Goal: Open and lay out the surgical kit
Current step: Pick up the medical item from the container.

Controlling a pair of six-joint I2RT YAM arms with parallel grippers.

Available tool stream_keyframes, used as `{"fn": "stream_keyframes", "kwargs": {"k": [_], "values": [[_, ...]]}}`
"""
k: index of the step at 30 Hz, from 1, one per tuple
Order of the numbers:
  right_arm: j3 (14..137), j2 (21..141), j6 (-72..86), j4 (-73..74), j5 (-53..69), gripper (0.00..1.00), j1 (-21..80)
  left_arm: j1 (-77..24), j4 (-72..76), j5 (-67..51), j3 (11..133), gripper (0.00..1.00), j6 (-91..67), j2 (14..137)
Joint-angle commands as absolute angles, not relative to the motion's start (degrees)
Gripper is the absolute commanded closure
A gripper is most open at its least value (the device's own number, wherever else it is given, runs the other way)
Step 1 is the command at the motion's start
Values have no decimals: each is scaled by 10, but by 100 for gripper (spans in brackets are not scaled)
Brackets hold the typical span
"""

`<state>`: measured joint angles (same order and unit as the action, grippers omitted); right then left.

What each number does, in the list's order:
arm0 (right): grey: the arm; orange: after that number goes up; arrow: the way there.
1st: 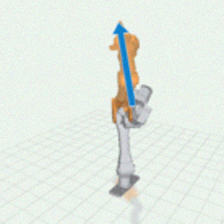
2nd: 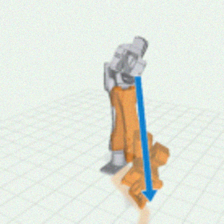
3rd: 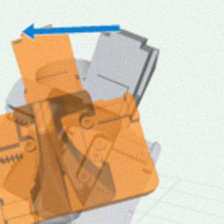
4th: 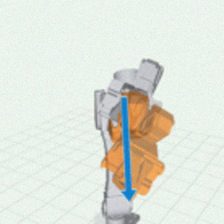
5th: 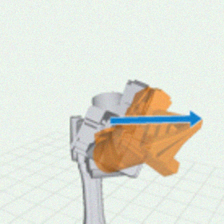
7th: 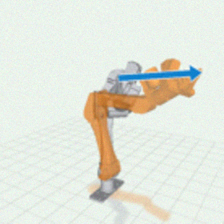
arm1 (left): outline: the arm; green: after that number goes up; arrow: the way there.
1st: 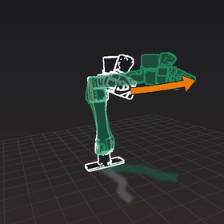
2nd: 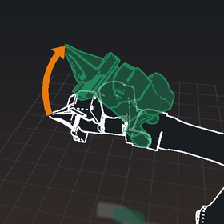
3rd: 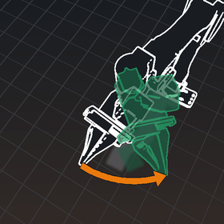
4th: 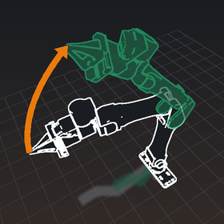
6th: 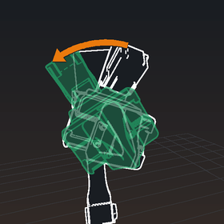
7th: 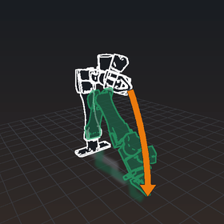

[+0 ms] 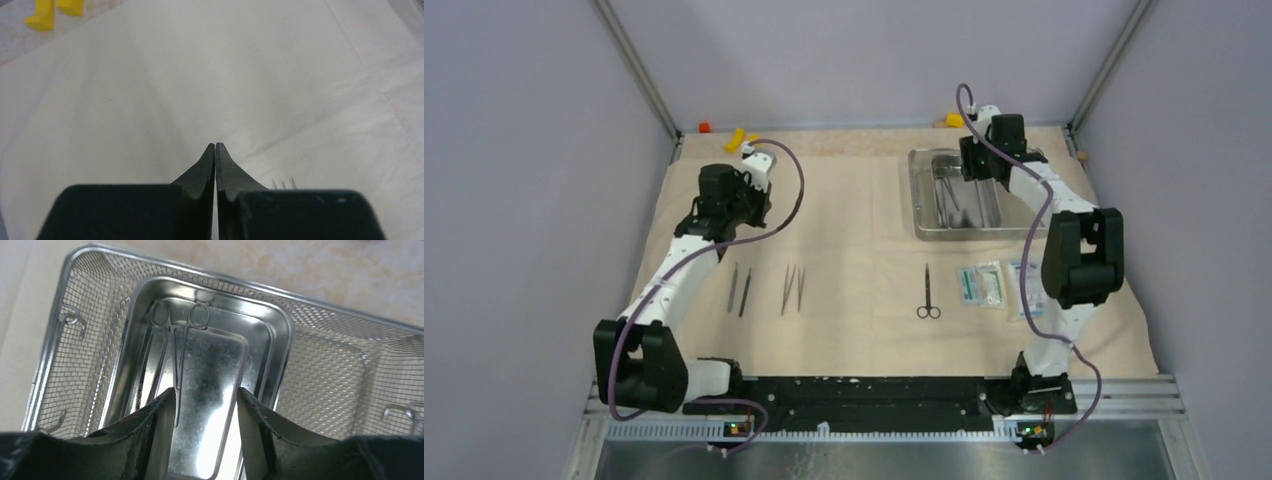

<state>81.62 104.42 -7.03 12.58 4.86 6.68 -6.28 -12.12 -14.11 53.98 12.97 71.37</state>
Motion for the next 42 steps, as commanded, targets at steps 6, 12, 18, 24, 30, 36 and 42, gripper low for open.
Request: {"fn": "stream_keyframes", "kwargs": {"k": [6,12,18,24,30,36,42], "values": [[888,1136,-119,195,121,48,71,-61,-143,-168,609,69,151,790],[891,1161,-131,211,138,49,71,-61,-142,-189,625,28,161,826],[905,1178,-128,212,140,50,73,-61,-137,-204,638,1,159,852],[959,1216,-132,219,113,53,86,-61,-139,-208,646,1,158,868],[1007,1248,-136,243,105,56,94,-61,-146,-219,650,1,160,870],[975,1219,-161,254,107,57,108,-61,-153,-205,667,1,167,882],[914,1181,-179,255,113,56,116,-61,-170,-211,703,1,168,912]]}}
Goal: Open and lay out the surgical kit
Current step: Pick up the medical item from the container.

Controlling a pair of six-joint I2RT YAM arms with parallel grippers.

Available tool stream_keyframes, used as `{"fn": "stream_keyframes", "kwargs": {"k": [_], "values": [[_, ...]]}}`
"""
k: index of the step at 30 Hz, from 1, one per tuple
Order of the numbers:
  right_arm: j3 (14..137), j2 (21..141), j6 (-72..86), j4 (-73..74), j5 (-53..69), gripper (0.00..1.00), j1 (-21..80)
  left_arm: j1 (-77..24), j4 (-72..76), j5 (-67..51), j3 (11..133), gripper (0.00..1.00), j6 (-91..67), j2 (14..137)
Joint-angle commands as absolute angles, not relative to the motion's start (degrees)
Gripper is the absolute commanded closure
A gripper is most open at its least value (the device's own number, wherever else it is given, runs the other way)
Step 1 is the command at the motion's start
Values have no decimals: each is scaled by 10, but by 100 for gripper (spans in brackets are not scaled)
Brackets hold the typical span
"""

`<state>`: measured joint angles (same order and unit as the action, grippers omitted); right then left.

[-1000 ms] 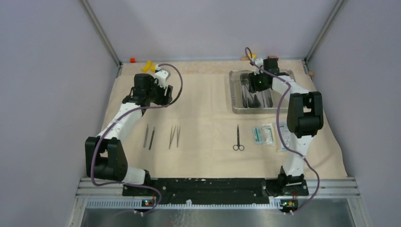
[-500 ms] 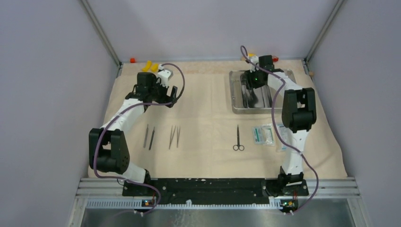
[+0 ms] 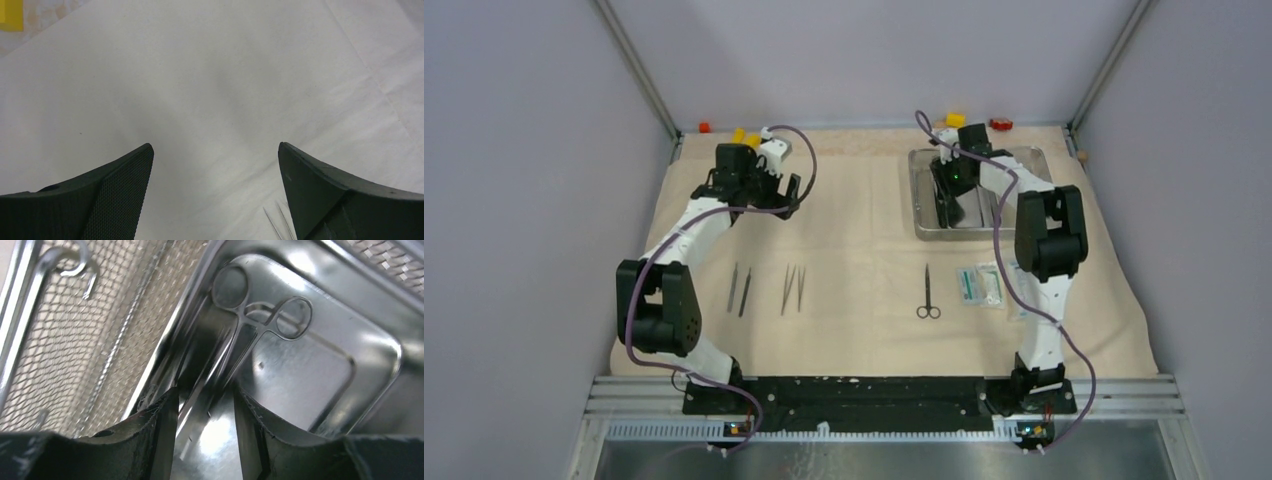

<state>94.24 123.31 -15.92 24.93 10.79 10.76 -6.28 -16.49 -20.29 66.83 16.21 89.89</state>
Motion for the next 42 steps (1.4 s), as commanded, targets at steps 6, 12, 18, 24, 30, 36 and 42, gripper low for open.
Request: {"fn": "stream_keyframes", "kwargs": {"k": [6,12,18,24,30,36,42], "values": [[874,1150,-191,239,107,55,117,-61,-174,-217,724,1,166,940],[885,1166,-204,248,76,57,117,-61,-176,-220,743,1,167,966],[901,1190,-206,251,46,67,117,-61,-173,-232,756,1,169,977],[909,1196,-208,252,27,79,112,-61,-171,-247,767,1,173,984],[928,1199,-197,266,29,89,101,-61,-171,-258,774,1,174,991],[941,1210,-183,282,52,95,77,-61,-177,-258,785,1,176,999],[942,1210,-188,284,41,97,63,-61,-186,-262,801,1,175,1010]]}}
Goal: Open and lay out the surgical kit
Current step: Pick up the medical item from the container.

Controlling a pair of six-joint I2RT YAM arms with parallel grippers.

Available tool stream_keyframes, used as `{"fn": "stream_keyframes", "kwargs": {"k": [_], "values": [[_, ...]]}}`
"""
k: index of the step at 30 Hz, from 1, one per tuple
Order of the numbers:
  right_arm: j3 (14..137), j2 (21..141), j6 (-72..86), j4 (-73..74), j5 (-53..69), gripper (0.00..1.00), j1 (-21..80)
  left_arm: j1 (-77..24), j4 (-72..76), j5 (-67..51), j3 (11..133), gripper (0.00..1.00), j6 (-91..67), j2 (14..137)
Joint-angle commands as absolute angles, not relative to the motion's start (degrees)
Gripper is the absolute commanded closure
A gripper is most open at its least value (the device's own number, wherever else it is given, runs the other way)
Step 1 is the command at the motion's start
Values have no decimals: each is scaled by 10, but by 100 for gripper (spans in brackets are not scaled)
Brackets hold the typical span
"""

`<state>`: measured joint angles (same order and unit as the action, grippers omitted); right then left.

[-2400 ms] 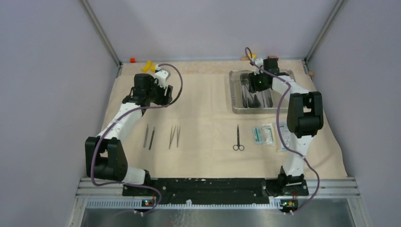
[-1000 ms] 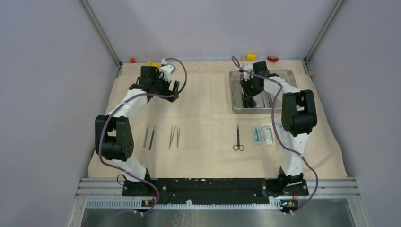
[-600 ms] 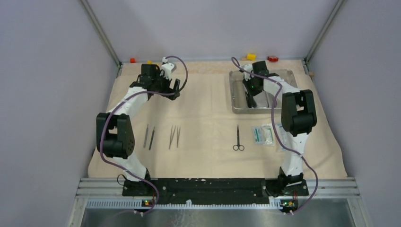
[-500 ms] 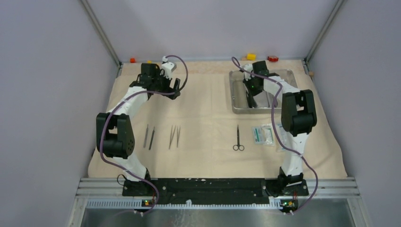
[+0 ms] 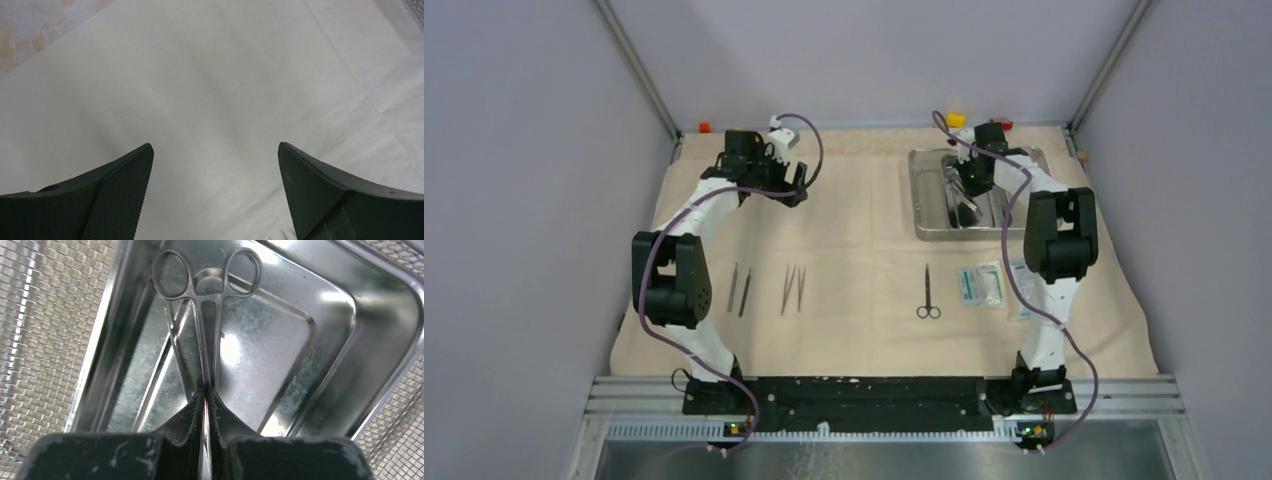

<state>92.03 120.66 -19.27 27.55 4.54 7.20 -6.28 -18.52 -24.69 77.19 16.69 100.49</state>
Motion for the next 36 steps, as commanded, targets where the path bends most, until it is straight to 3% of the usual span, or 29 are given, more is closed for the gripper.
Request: {"fn": "stream_keyframes", "kwargs": {"k": [1,36], "values": [[942,1209,-188,284,38,97,60,-61,-187,-262,803,1,175,1012],[986,1166,-179,328,66,100,51,-62,-204,-329,827,1,172,1042]]}}
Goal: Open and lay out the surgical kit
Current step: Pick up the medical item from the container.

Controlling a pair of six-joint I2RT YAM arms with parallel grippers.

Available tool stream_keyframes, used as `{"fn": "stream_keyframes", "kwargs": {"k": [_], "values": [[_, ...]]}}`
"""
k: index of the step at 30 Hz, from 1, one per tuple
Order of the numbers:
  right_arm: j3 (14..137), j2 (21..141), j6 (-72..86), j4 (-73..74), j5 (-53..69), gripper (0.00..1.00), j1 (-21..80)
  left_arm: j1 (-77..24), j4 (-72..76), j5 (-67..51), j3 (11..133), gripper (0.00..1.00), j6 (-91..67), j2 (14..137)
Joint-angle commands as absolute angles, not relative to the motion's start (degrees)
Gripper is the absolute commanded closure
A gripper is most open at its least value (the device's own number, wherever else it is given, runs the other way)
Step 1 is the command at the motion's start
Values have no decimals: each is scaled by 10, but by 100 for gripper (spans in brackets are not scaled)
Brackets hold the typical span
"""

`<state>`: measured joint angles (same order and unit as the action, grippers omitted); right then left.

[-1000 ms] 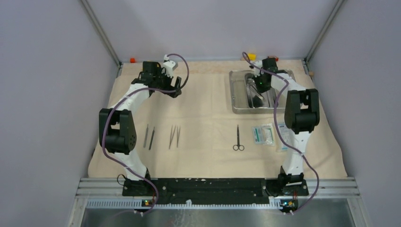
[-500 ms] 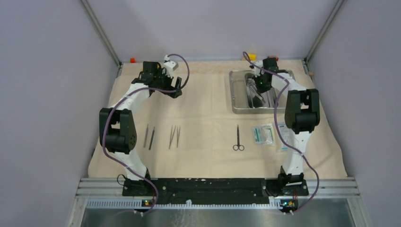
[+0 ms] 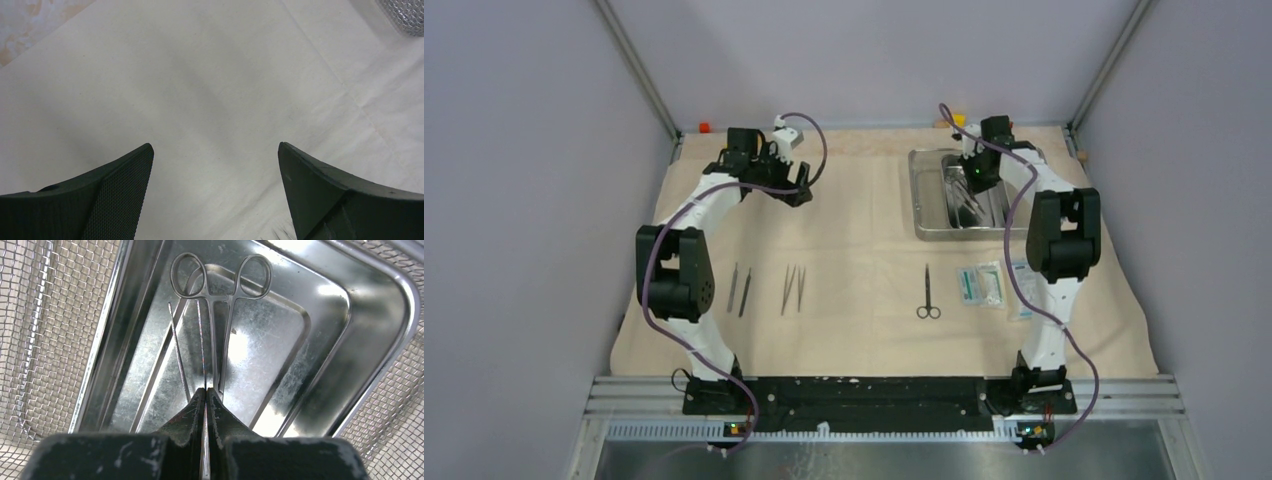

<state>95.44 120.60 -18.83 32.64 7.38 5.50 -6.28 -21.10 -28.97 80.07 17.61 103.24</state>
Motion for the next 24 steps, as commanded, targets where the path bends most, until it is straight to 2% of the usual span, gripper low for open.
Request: {"fn": "stream_keyframes", "kwargs": {"k": [1,12,20,24], "values": [[989,1163,-179,328,62,100,51,-62,-201,-335,828,1,167,1042],[994,1093,-134,285,25,100,69,-78,-135,-369,841,1,35,1042],[942,1026,-74,195,3,100,156,-138,-111,-369,891,6,-85,1049],[947,1026,-28,195,14,100,197,-175,-96,-369,935,9,-154,1066]]}}
